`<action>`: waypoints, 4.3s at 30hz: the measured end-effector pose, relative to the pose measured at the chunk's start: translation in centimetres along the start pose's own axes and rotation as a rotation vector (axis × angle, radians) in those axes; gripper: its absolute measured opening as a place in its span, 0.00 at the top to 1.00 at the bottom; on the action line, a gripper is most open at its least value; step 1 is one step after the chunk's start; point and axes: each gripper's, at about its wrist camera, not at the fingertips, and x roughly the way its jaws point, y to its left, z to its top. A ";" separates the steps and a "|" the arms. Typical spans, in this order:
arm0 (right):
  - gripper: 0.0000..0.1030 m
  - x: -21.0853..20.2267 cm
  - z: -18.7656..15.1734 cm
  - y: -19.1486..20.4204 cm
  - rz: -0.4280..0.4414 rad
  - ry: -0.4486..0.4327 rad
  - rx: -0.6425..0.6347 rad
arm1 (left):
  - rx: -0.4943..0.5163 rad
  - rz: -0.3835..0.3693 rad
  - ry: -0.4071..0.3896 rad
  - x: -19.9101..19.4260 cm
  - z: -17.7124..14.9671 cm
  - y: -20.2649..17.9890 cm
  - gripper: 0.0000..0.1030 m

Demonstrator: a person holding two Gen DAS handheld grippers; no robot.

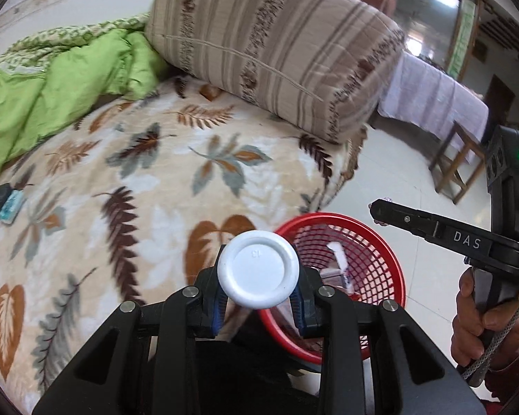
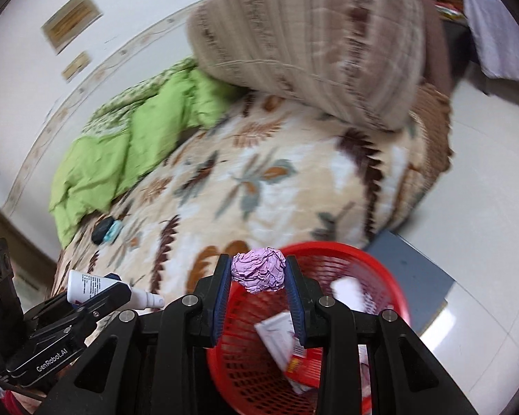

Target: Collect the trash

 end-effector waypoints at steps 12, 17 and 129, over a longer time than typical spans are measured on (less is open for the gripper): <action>0.69 -0.6 -0.8 -2.3 -0.030 0.010 0.034 | 0.080 -0.074 0.102 3.5 -0.7 -3.4 0.72; 0.68 -0.4 -1.7 -2.9 -0.044 0.035 0.053 | 0.123 -0.090 0.129 4.4 -1.3 -4.6 0.72; 0.08 -2.0 -6.3 8.7 -0.579 -0.071 -0.164 | 0.044 0.406 -0.131 -5.1 -4.1 4.8 0.00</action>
